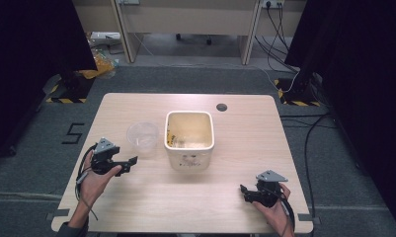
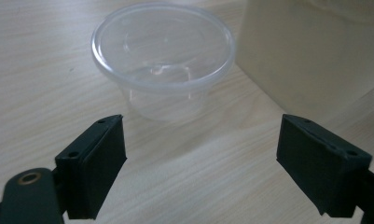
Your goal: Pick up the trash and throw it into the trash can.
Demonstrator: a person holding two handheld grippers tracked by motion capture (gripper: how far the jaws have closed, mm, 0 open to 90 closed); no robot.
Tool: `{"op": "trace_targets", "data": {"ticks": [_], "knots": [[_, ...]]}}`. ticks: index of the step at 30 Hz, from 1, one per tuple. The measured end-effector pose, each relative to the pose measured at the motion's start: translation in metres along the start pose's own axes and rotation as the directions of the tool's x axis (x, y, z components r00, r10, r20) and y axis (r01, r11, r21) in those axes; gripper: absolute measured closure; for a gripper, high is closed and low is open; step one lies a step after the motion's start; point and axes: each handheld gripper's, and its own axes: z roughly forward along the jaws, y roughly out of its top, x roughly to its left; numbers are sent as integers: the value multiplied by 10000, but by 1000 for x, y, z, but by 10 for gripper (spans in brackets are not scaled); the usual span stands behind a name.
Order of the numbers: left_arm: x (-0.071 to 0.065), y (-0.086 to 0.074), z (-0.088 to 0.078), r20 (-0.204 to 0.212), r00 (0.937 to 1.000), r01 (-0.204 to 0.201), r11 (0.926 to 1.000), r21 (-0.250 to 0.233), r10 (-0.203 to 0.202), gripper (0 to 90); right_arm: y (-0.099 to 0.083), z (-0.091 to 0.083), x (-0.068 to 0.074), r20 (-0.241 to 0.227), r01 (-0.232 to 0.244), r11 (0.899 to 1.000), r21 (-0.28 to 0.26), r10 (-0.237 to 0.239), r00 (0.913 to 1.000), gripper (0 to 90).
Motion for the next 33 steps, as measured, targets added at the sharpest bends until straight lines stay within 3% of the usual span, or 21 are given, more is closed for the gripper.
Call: {"op": "trace_targets", "data": {"ticks": [4,8,13,19,21,29,33], "knots": [[0,14,6,-102,9997,-236,9997,48,237,150,0,0,0,-1,0,10000,2,0,10000,183],[4,26,18,25,9998,-174,9998,94,173,152,0,0,0,-28,17,10000,17,-17,10000,177],[5,42,42,-18,9998,-204,9995,252,205,152,0,0,0,-52,43,10000,32,-43,10000,172],[9,51,59,-136,9998,-120,9994,321,124,156,1,1,0,-74,53,10000,28,-53,10000,170],[12,54,66,-105,9999,96,9997,245,-94,175,1,1,0,-72,69,10000,32,-69,10000,169],[12,66,86,-568,9980,-222,9977,639,259,165,1,1,-1,-73,105,9999,15,-105,9999,167],[15,70,92,-637,9980,2,9975,706,43,154,1,1,-1,-73,107,9999,16,-107,9999,167]]}}
